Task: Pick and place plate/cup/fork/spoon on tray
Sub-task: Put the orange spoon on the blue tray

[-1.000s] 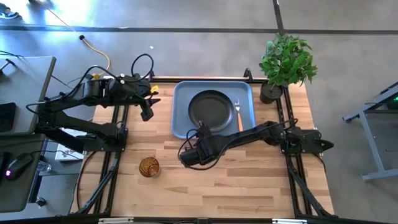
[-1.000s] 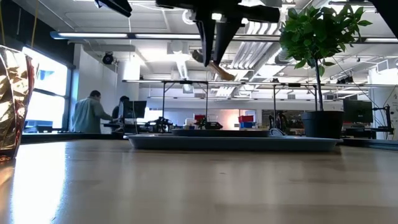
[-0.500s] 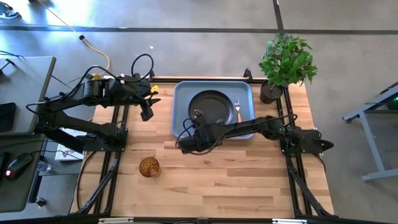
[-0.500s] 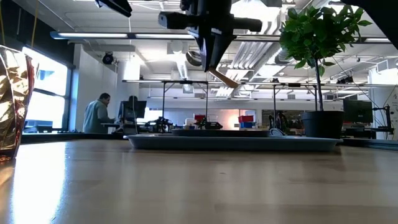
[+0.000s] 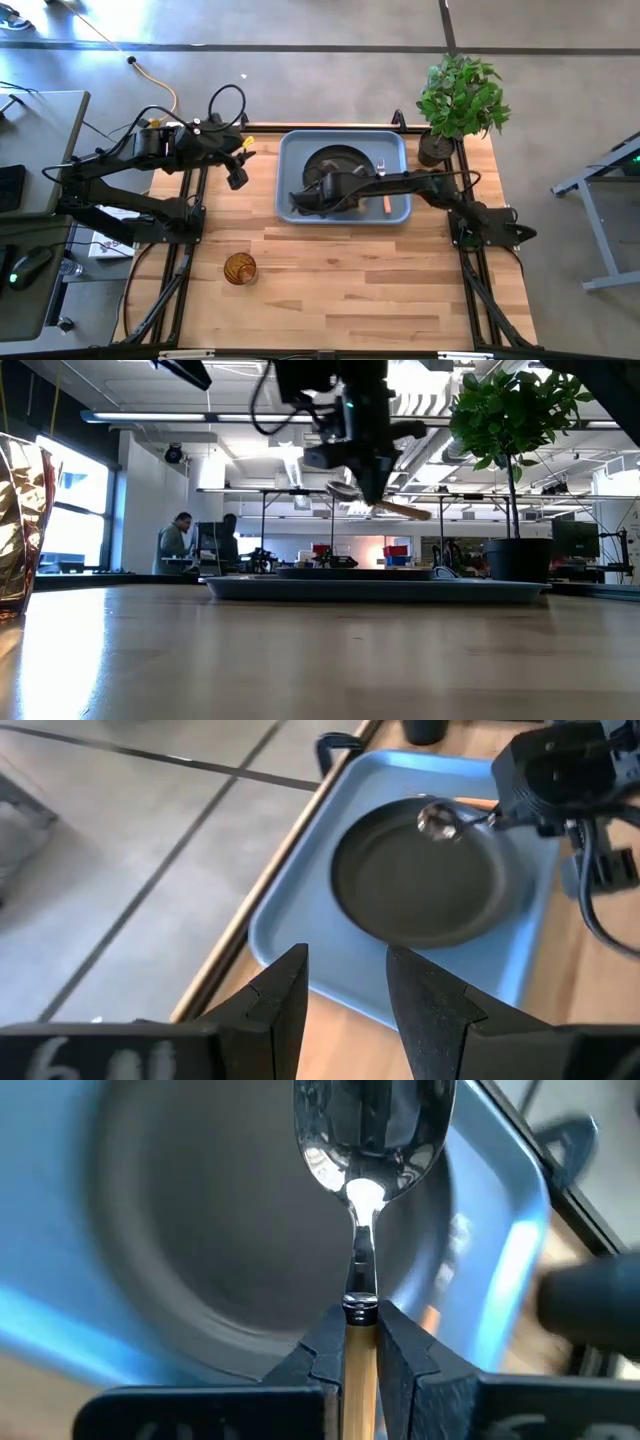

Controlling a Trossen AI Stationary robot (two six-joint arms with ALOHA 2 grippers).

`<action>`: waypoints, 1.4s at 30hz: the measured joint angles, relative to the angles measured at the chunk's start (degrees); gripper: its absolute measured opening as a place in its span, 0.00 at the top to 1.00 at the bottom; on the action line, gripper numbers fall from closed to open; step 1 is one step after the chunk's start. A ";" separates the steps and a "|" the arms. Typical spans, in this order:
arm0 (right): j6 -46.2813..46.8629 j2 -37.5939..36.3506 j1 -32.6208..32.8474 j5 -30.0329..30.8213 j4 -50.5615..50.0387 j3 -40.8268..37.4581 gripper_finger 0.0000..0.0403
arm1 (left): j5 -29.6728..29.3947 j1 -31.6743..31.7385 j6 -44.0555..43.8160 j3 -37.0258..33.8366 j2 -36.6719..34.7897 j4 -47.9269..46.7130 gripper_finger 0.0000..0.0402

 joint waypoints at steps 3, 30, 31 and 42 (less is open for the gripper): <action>1.93 -3.92 -1.59 -1.62 -0.15 -7.82 0.97 | -2.48 0.00 1.05 0.00 0.00 0.04 0.69; 7.82 -33.26 -18.70 -19.31 30.53 -58.90 0.97 | -7.44 9.92 1.49 0.02 0.42 4.70 0.69; 6.72 -33.26 -19.41 -19.32 31.60 -59.16 0.97 | -7.44 10.41 1.49 0.02 0.42 5.18 0.69; 2.46 -33.11 -25.81 -20.00 37.89 -63.50 0.97 | -6.67 14.46 1.49 0.02 0.49 7.20 0.69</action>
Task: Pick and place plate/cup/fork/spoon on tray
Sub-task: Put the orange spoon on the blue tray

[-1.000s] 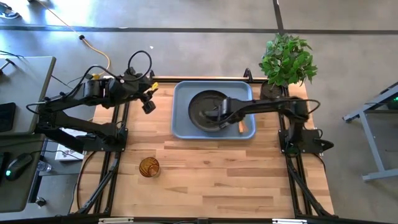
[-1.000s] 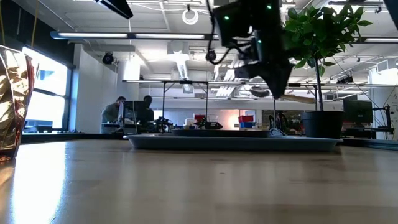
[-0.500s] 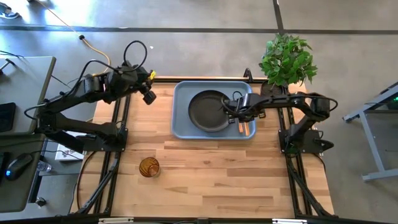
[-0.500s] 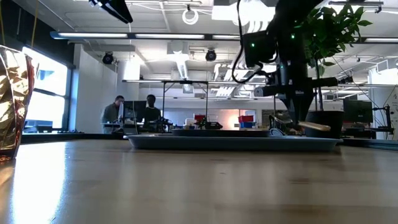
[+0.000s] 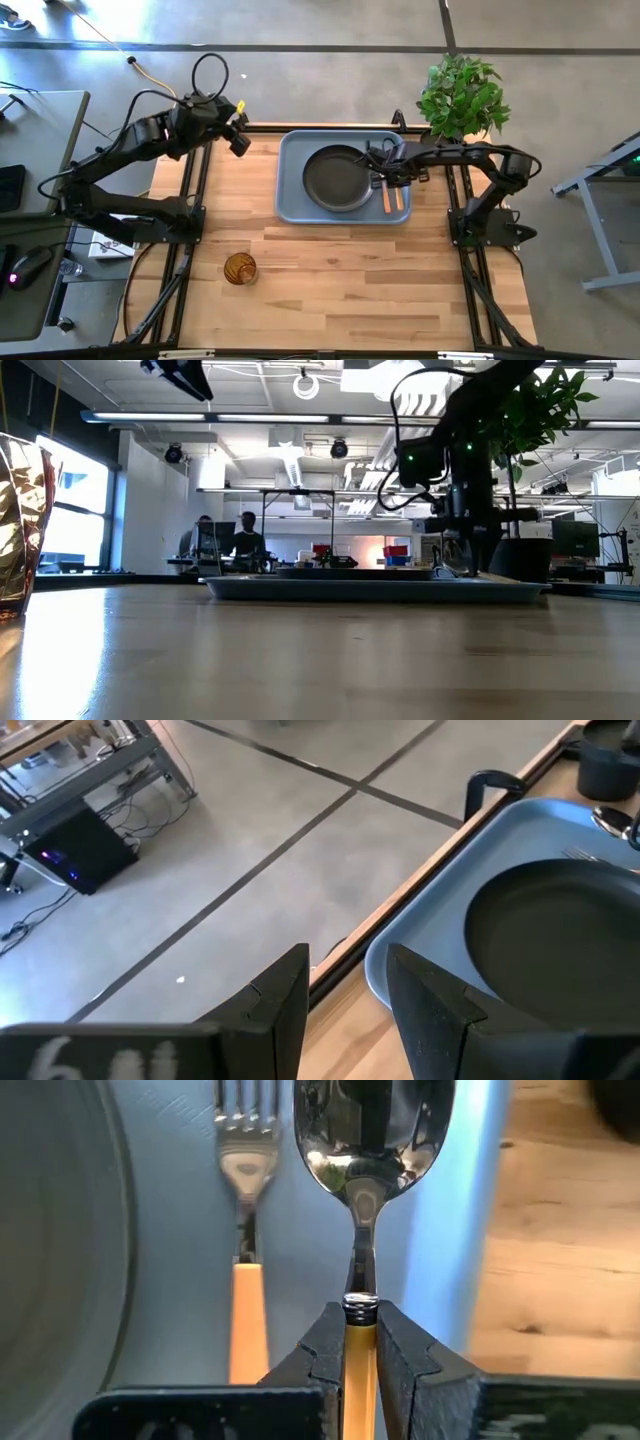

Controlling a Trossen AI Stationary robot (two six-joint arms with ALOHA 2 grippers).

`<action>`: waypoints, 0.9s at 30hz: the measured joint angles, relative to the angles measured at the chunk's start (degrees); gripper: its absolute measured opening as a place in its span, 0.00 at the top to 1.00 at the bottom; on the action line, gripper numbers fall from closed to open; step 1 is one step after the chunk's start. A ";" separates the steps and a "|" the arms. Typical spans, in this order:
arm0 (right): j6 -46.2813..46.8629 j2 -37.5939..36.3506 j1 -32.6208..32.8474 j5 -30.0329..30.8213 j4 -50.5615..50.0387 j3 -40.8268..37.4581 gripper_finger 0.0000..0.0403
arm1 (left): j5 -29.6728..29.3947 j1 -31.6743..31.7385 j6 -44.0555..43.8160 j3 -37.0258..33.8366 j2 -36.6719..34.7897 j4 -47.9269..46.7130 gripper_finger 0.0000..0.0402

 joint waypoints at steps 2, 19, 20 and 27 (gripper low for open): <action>-0.88 0.01 -0.31 -0.92 2.74 -1.23 0.97 | 0.02 0.55 0.00 0.00 0.24 0.02 0.69; 0.28 0.05 -0.90 -3.82 8.82 -5.47 0.97 | 0.41 3.11 1.86 0.00 3.97 0.14 0.69; 0.27 0.07 -0.90 -3.70 8.92 -5.46 0.97 | 0.43 3.11 1.90 0.00 4.17 0.21 0.69; -0.12 0.19 -0.90 -1.85 8.58 -5.47 0.97 | 1.33 3.11 1.92 0.00 4.45 0.64 0.69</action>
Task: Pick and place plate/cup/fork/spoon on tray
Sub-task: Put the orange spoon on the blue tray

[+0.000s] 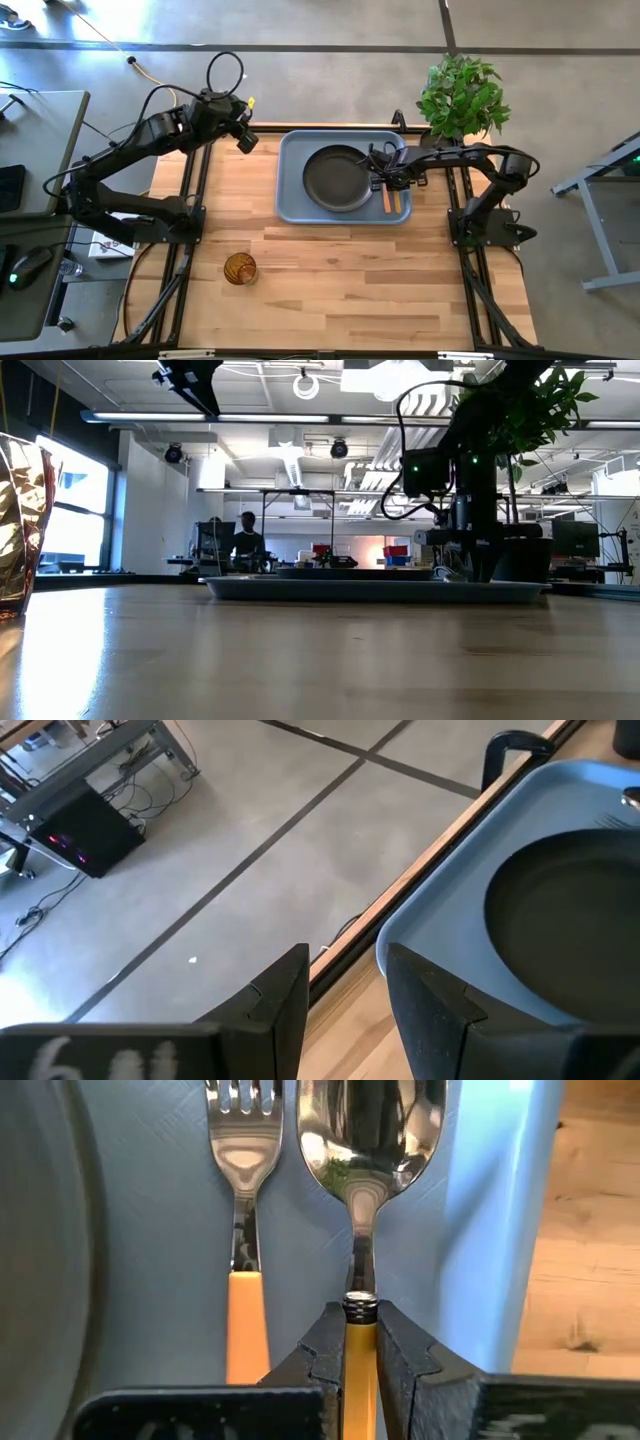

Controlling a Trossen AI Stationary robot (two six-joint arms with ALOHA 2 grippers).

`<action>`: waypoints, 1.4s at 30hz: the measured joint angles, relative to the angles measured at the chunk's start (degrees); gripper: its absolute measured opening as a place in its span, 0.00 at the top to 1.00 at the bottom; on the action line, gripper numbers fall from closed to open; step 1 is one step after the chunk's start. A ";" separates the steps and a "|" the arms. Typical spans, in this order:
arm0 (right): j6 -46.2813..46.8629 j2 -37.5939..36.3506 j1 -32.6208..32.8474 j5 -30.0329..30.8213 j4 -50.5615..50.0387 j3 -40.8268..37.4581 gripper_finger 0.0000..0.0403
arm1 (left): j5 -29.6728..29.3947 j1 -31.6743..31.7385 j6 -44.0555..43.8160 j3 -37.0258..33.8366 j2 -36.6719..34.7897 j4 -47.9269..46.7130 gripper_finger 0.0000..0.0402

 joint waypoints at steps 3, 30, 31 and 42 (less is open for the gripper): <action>-0.02 0.95 0.00 -0.03 -0.05 0.00 0.97 | 0.00 0.00 0.01 0.00 -0.02 0.22 0.69; 3.98 1.89 -0.31 -1.71 -0.26 0.11 0.76 | 0.02 0.00 -0.01 0.00 -0.04 0.24 0.69; 4.03 1.72 -0.31 -1.77 -0.26 0.07 0.76 | 0.03 0.00 -0.01 0.00 -0.04 0.32 0.69; 5.18 1.03 -0.22 -2.60 -0.39 0.04 0.76 | 0.04 0.00 -0.01 0.00 -0.04 0.42 0.69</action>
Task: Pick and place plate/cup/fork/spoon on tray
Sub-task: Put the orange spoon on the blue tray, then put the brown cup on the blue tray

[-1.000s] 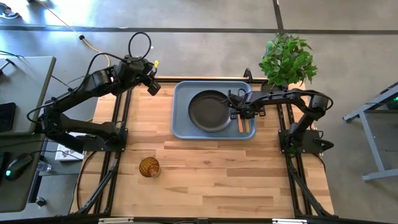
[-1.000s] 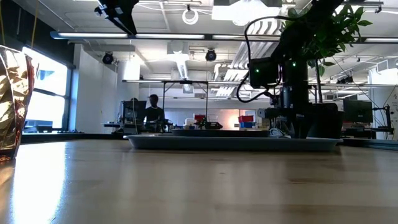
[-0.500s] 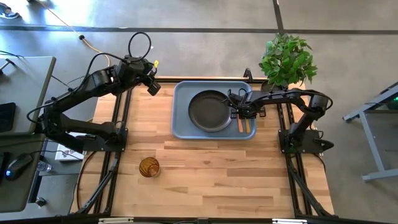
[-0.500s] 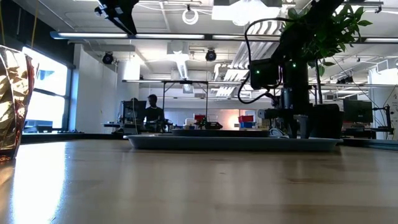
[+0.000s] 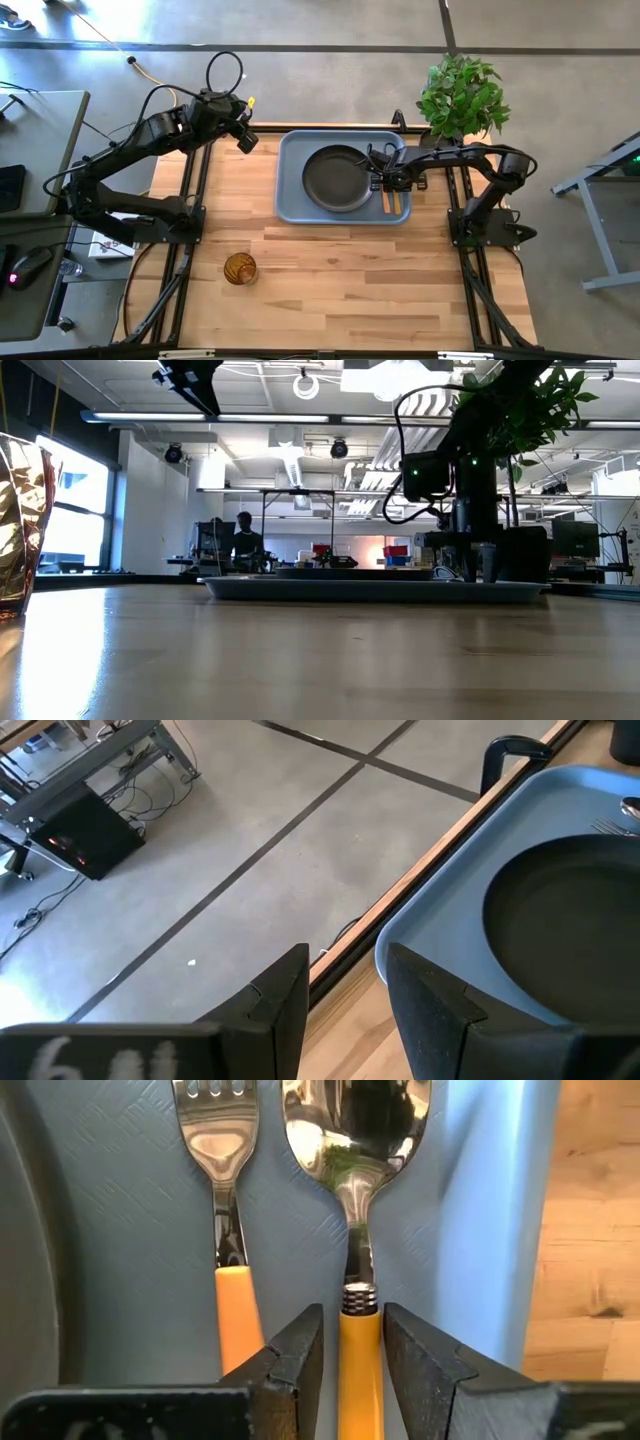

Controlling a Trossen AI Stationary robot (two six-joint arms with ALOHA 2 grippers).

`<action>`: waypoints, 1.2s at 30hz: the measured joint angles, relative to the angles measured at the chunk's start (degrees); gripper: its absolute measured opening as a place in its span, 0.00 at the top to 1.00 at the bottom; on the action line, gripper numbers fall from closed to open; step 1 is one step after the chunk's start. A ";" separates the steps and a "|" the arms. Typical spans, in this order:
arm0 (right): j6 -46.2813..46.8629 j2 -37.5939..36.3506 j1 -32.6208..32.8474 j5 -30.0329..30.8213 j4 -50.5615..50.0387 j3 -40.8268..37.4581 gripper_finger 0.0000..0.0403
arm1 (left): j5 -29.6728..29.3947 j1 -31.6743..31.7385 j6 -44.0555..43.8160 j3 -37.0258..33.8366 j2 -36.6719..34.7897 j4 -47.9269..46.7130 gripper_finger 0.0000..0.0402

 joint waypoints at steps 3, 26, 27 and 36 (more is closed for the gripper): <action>0.00 -0.04 -0.02 0.10 -0.06 0.00 0.76 | 0.06 0.00 0.00 0.00 0.00 0.00 0.69; 0.22 -3.51 -0.04 3.04 -6.79 4.67 0.76 | 2.76 -0.02 0.16 0.00 -0.01 -0.09 0.69; 0.22 -3.88 -0.04 3.10 -7.41 5.48 0.76 | 3.64 -0.02 0.64 0.00 -0.01 -0.14 0.69; 0.48 -5.22 5.12 3.04 -9.82 13.65 0.76 | 10.31 -0.02 1.51 0.00 -0.45 -7.27 0.69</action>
